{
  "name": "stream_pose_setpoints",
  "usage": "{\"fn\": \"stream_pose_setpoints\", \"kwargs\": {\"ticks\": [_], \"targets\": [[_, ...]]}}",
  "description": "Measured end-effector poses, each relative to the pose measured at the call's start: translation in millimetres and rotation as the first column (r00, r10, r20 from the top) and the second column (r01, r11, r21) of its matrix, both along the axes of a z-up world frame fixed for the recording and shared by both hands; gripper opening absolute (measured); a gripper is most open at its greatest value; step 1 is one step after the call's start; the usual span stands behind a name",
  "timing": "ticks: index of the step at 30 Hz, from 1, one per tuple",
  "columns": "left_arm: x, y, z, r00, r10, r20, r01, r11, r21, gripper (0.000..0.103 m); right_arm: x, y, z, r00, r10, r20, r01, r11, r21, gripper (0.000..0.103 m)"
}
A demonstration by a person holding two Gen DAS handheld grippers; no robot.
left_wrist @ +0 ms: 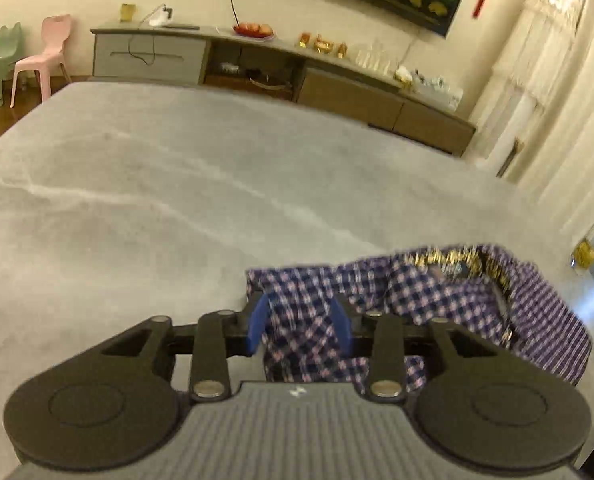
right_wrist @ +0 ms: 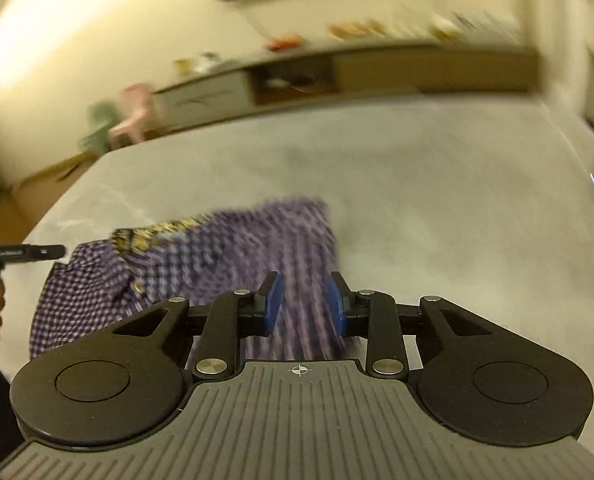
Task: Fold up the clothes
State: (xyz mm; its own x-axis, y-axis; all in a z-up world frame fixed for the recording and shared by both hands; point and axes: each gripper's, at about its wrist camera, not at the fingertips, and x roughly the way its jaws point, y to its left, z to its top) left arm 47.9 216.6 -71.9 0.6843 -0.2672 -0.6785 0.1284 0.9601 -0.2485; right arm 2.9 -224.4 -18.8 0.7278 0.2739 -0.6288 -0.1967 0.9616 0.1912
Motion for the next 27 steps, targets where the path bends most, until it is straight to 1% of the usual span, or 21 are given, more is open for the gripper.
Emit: {"fn": "stream_pose_setpoints", "kwargs": {"ticks": [2,3,4,6,7,8,9,10,12,13,14,16,17,18,19,20,21,22,23,26,27], "targets": [[-3.1,-3.2,-3.5,1.0,-0.016,-0.019,0.016,1.0,0.021,0.039,20.8,12.3,-8.0,0.994,0.109,-0.003,-0.109,0.993,-0.048,0.025],[-5.6,-4.6,-5.0,1.0,-0.02,-0.022,0.021,0.999,0.036,0.039,31.1,18.5,-11.9,0.987,0.163,-0.006,-0.163,0.984,-0.072,0.024],[-8.2,-6.1,-6.4,0.999,-0.024,-0.024,0.025,0.998,0.052,0.039,41.5,24.6,-15.9,0.976,0.217,-0.011,-0.217,0.971,-0.096,0.022],[-6.9,-5.8,-7.7,1.0,-0.023,-0.022,0.024,0.998,0.064,0.04,63.6,23.7,-40.7,0.98,0.17,-0.101,-0.186,0.965,-0.184,0.02],[-6.0,-5.6,-8.3,1.0,-0.022,-0.02,0.023,0.997,0.07,0.04,71.6,15.5,-46.8,0.985,0.123,-0.124,-0.144,0.973,-0.181,0.021],[-5.2,-5.4,-8.8,1.0,-0.021,-0.019,0.023,0.997,0.076,0.039,77.6,4.9,-43.5,0.986,0.078,-0.146,-0.099,0.985,-0.141,0.023],[-4.4,-5.1,-9.4,1.0,-0.02,-0.017,0.022,0.996,0.082,0.039,77.3,-3.7,-35.1,0.988,0.052,-0.146,-0.068,0.991,-0.112,0.025],[-3.6,-4.9,-10.0,1.0,-0.02,-0.015,0.021,0.996,0.088,0.039,77.1,-9.6,-26.4,0.993,0.045,-0.113,-0.055,0.995,-0.084,0.023],[-4.2,-8.7,-9.4,0.999,-0.051,-0.006,0.051,0.997,0.06,0.042,92.9,-6.8,-25.2,0.991,0.084,-0.106,-0.093,0.993,-0.08,0.034],[-3.0,-11.4,-10.0,0.998,-0.062,-0.009,0.063,0.996,0.065,0.043,101.2,-5.1,-24.9,0.989,0.104,-0.105,-0.113,0.991,-0.079,0.047],[-1.7,-14.2,-10.6,0.997,-0.073,-0.012,0.073,0.995,0.073,0.047,109.5,-3.3,-24.7,0.987,0.125,-0.103,-0.133,0.988,-0.077,0.049],[-0.1,-19.8,-13.7,0.996,-0.086,-0.021,0.088,0.992,0.091,0.047,126.1,0.1,-24.2,0.981,0.166,-0.099,-0.173,0.982,-0.075,0.049],[-0.4,-21.2,-14.9,0.996,-0.092,-0.019,0.093,0.99,0.106,0.047,131.3,-1.8,-26.4,0.977,0.178,-0.12,-0.188,0.979,-0.08,0.046],[-0.8,-22.5,-16.0,0.995,-0.097,-0.017,0.098,0.988,0.122,0.046,138.3,0.7,-31.7,0.971,0.194,-0.137,-0.204,0.977,-0.062,0.043],[-1.1,-23.9,-17.2,0.995,-0.102,-0.015,0.103,0.985,0.138,0.044,145.4,3.6,-37.2,0.965,0.211,-0.153,-0.219,0.975,-0.042,0.021],[-2.2,-24.7,-17.5,0.995,-0.098,-0.004,0.097,0.982,0.162,0.033,152.6,6.5,-42.8,0.959,0.228,-0.169,-0.235,0.972,-0.022,0.004],[-2.1,-24.4,-17.7,0.996,-0.091,-0.002,0.09,0.981,0.173,0.027,153.1,6.9,-42.2,0.959,0.234,-0.158,-0.241,0.97,-0.029,0.004],[-1.9,-24.0,-18.0,0.996,-0.084,-0.001,0.083,0.98,0.183,0.022,152.9,7.0,-40.9,0.96,0.239,-0.145,-0.246,0.968,-0.038,0.0],[-1.6,-23.7,-18.2,0.997,-0.077,0.001,0.076,0.978,0.193,0.012,152.7,7.2,-39.7,0.961,0.244,-0.131,-0.252,0.967,-0.047,0.0],[2.7,-21.3,-20.7,0.997,-0.075,-0.016,0.077,0.979,0.191,0.009,150.3,1.2,-36.6,0.972,0.207,-0.109,-0.213,0.976,-0.045,0.0],[3.3,-22.9,-21.3,0.997,-0.079,-0.017,0.081,0.976,0.203,0.009,151.4,0.2,-38.5,0.972,0.203,-0.114,-0.209,0.977,-0.044,0.0]]}}
